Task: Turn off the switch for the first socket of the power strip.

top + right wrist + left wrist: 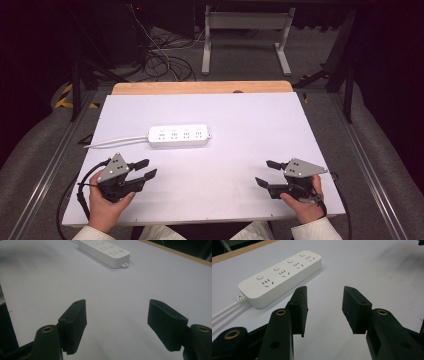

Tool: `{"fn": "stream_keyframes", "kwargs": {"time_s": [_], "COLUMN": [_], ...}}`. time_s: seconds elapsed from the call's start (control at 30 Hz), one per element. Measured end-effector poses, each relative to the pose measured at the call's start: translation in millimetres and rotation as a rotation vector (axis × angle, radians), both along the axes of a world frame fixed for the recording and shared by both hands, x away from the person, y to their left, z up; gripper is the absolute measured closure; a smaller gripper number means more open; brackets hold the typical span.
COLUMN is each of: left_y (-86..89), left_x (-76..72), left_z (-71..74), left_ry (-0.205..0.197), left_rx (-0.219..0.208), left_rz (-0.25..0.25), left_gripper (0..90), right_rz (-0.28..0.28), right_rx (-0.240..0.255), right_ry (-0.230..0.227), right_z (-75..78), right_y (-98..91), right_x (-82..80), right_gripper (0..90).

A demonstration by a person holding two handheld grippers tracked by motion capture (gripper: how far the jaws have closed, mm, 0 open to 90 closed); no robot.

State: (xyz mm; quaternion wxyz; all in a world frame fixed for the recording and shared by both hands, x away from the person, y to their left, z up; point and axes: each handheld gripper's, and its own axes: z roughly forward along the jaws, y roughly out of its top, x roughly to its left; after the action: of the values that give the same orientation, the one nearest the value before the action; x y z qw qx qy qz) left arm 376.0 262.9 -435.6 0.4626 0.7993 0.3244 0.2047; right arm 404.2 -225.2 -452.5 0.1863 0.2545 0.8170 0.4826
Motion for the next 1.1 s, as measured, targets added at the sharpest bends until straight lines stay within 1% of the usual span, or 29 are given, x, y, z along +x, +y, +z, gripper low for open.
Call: {"fn": "stream_keyframes", "kwargs": {"time_s": [0.03,0.07,0.2,0.27,0.37,0.53,0.6,0.63,0.7,0.73,0.77,0.83,0.9,0.93,0.97,1.03,1.07,1.1], "left_y": [-0.3,0.1,0.0,-0.1,0.2,-0.3,-0.7,-1.1,-0.9,-0.2,-0.2,0.3,0.7,1.0,1.0,2.3,2.3,2.8], "left_x": [-0.3,-0.1,-0.2,-0.3,0.6,4.4,8.2,12.0,13.9,18.4,18.4,25.6,27.8,32.3,32.3,39.0,39.0,42.9], "left_z": [0.2,0.7,1.2,1.9,4.2,12.4,16.1,20.2,21.9,24.8,24.8,28.6,29.9,32.0,32.0,36.9,36.9,40.6], "left_ry": [0.006,0.0,-0.004,0.008,0.014,0.006,0.011,0.017,0.021,0.035,0.035,0.043,0.047,0.053,0.053,0.061,0.061,0.068], "left_rx": [-0.005,0.0,0.0,-0.008,0.007,0.029,0.031,0.036,0.03,0.008,0.008,0.005,0.007,-0.004,-0.004,-0.011,-0.011,-0.013], "left_rz": [-0.001,-0.001,0.001,-0.005,0.002,0.027,0.035,0.042,0.045,0.043,0.043,0.051,0.052,0.06,0.06,0.066,0.066,0.073], "left_gripper": [55.8,55.8,56.1,57.2,60.4,63.8,65.1,66.8,69.2,70.4,71.5,73.4,74.2,75.3,75.9,77.5,78.3,79.2], "right_rz": [0.001,0.001,0.0,-0.003,0.001,0.0,0.0,0.0,-0.001,-0.002,-0.002,0.0,0.001,0.004,0.004,0.004,0.004,0.004], "right_rx": [-0.001,-0.001,-0.001,0.0,-0.003,-0.006,-0.005,-0.006,-0.004,-0.005,-0.005,-0.005,-0.005,-0.007,-0.007,-0.004,-0.004,-0.004], "right_ry": [0.001,0.001,0.0,0.0,0.0,0.006,0.007,0.005,0.009,0.011,0.012,0.014,0.015,0.017,0.017,0.022,0.022,0.023], "right_z": [-0.1,-0.1,-0.5,-0.4,-0.8,-1.6,-1.9,-2.0,-2.1,-2.6,-2.8,-3.1,-3.3,-3.6,-3.6,-4.1,-4.1,-4.3], "right_y": [0.1,0.1,-0.5,-0.7,-0.4,0.3,0.4,0.1,0.2,0.2,0.3,0.6,0.8,1.0,1.0,1.1,1.1,1.1], "right_x": [-0.2,-0.2,-0.1,-0.1,0.1,0.2,0.4,0.7,0.6,0.9,1.0,1.2,1.3,1.5,1.5,2.0,2.0,2.2], "right_gripper": [31.8,31.8,31.8,31.8,31.8,32.2,32.3,32.3,32.3,32.3,32.3,32.3,32.3,32.3,32.3,32.3,32.3,32.3]}}
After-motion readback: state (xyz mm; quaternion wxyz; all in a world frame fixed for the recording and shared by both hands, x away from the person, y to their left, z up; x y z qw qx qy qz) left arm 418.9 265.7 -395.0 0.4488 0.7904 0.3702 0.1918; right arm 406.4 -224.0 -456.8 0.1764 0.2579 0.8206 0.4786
